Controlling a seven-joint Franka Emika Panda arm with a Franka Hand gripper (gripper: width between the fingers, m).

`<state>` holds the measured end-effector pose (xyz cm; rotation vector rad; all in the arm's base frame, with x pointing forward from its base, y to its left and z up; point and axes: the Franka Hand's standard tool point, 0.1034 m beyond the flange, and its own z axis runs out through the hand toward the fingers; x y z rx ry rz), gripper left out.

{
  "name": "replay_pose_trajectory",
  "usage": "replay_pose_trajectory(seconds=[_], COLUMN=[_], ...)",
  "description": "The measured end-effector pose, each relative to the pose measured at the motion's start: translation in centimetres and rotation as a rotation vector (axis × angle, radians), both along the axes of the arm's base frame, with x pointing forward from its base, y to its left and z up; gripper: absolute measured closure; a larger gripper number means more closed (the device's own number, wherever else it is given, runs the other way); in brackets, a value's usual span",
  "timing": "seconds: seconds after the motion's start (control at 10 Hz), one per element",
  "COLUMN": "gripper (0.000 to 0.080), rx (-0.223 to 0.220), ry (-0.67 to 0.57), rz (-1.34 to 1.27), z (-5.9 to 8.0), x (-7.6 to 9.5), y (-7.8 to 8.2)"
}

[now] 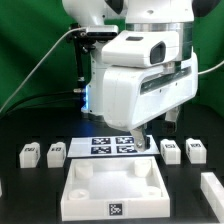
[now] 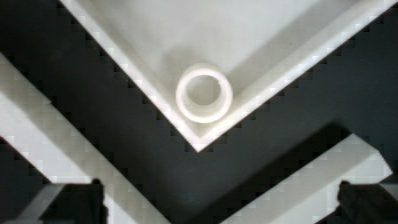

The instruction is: Assemble one leg

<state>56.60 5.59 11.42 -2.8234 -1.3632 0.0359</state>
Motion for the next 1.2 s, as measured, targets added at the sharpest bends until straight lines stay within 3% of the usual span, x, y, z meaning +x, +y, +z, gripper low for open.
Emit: replay_pose_trajectory(seconds=[1.0,1.1,1.2], gripper=[0.015,0.015,0.015], rx=[0.0,0.002,0.003], ry=[0.0,-0.003,-0.013], rz=[0.059,0.201,0.293], z=[0.0,0.0,-0.4], x=[0.0,-0.2,-2.0], y=[0.0,-0.2,-0.6])
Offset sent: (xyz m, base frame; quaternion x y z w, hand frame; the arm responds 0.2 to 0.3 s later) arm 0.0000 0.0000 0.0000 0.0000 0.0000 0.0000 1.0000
